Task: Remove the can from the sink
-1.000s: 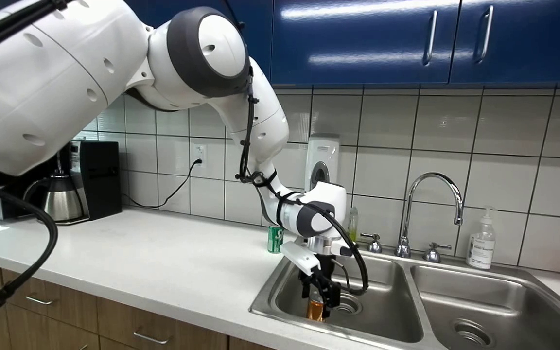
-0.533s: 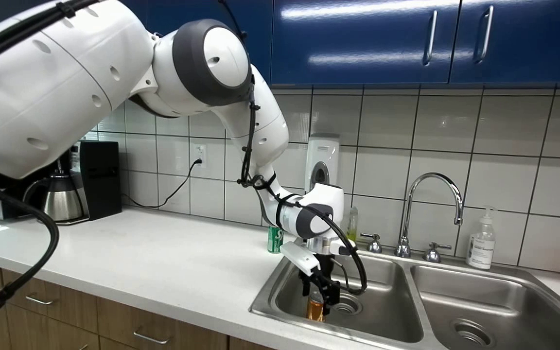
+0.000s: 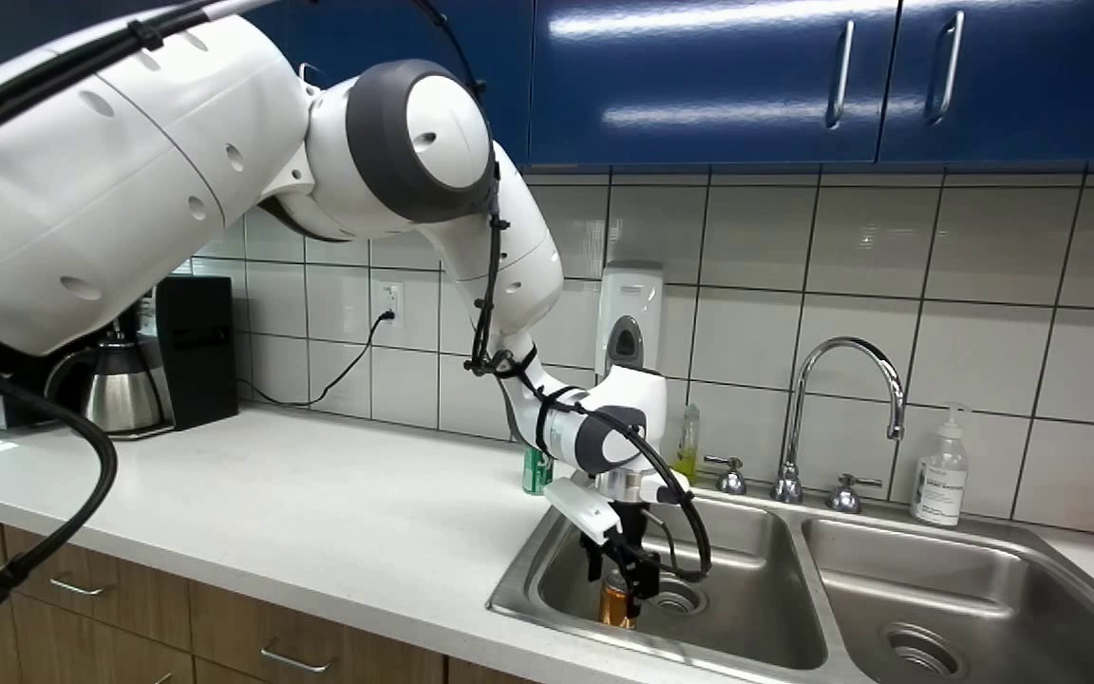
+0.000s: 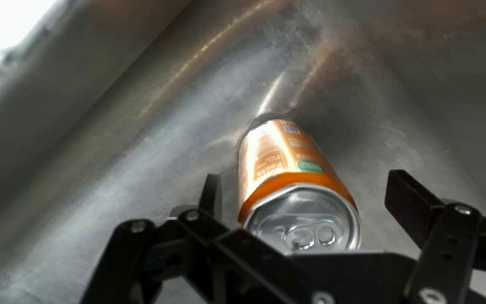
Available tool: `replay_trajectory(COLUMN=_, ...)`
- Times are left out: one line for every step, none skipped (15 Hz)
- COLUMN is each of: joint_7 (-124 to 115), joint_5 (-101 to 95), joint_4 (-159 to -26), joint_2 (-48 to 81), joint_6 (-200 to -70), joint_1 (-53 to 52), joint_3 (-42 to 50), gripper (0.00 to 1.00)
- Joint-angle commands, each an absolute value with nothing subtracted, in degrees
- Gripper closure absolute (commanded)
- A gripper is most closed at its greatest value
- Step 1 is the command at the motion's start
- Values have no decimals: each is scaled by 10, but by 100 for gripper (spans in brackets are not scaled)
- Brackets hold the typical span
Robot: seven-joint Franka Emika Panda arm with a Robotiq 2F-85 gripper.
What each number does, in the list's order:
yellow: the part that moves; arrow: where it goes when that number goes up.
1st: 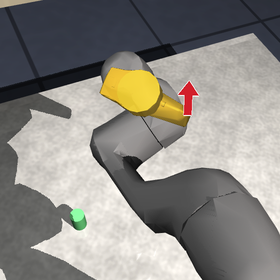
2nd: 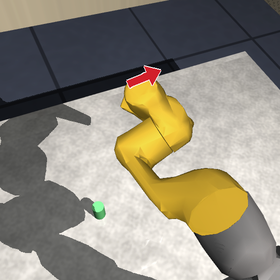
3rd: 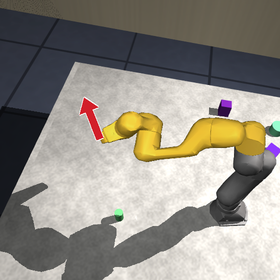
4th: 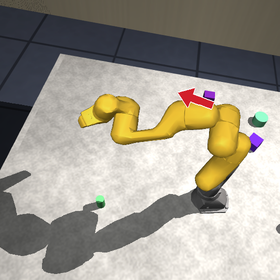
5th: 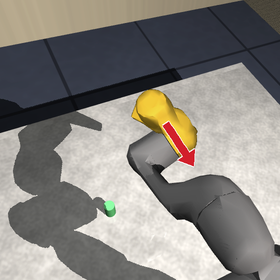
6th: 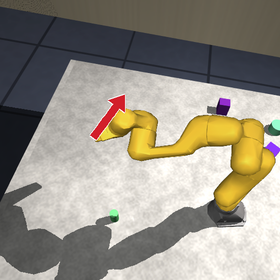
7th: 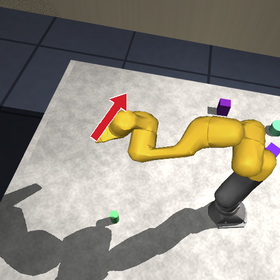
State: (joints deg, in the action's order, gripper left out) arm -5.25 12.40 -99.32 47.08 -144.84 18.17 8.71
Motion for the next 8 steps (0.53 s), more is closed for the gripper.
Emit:
replay_trajectory(joint_7=-59, joint_5=133, joint_4=-975, joint_2=482, joint_6=-1457, joint_1=186, joint_3=80, gripper=0)
replay_trajectory(joint_7=-60, joint_5=133, joint_4=-974, joint_2=484, joint_6=-1459, joint_1=186, joint_3=80, gripper=0)
replay_trajectory(joint_7=-60, joint_5=133, joint_4=-973, joint_2=485, joint_6=-1460, joint_1=186, joint_3=79, gripper=0)
replay_trajectory(joint_7=-60, joint_5=133, joint_4=-971, joint_2=486, joint_6=-1461, joint_1=186, joint_3=79, gripper=0)
replay_trajectory(joint_7=-60, joint_5=133, joint_4=-969, joint_2=487, joint_6=-1461, joint_1=186, joint_3=79, gripper=0)
replay_trajectory(joint_7=-61, joint_5=133, joint_4=-968, joint_2=489, joint_6=-1464, joint_1=185, joint_3=79, gripper=24)
replay_trajectory(joint_7=-60, joint_5=133, joint_4=-967, joint_2=490, joint_6=-1466, joint_1=186, joint_3=78, gripper=26)
replay_trajectory(joint_7=-60, joint_5=133, joint_4=-967, joint_2=491, joint_6=-1468, joint_1=185, joint_3=78, gripper=34)
